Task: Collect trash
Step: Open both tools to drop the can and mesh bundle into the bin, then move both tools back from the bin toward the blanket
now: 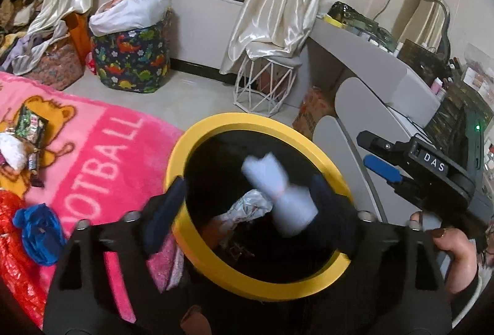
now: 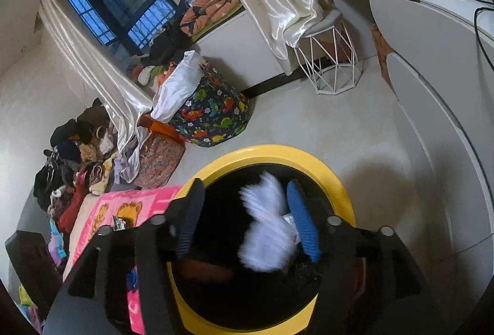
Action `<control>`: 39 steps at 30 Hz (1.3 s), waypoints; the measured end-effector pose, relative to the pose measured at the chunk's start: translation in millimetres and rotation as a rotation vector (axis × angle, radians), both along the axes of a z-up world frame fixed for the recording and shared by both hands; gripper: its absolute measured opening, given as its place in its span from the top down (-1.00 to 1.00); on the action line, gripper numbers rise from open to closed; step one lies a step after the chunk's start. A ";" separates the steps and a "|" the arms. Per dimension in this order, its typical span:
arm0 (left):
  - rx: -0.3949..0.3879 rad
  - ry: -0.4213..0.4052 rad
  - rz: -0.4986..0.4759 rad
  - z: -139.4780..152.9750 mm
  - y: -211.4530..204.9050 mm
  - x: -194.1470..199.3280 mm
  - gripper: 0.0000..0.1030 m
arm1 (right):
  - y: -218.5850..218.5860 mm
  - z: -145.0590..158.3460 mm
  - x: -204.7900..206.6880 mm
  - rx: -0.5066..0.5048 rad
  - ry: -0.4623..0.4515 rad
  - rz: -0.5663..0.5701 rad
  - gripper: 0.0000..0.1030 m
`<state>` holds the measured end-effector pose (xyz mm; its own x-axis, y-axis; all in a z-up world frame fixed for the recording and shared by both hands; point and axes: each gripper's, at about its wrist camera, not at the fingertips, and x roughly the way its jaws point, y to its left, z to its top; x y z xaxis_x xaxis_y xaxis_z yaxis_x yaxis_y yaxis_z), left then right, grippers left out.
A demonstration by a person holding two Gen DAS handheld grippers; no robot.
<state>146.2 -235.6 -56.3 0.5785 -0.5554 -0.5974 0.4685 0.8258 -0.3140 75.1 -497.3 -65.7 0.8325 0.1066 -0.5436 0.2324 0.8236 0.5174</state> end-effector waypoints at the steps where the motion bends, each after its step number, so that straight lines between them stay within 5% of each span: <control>1: -0.003 -0.012 0.008 1.6 1.8 -1.8 -0.79 | 1.8 0.8 0.1 -0.010 0.000 0.003 -0.19; 11: 0.030 -0.079 0.094 12.8 27.9 -14.9 -0.79 | 23.8 14.9 0.3 -0.081 -0.055 0.055 -0.38; 39: 0.069 -0.254 0.337 54.3 129.3 -38.2 -0.79 | 138.6 49.1 -2.2 -0.234 -0.195 0.298 -0.50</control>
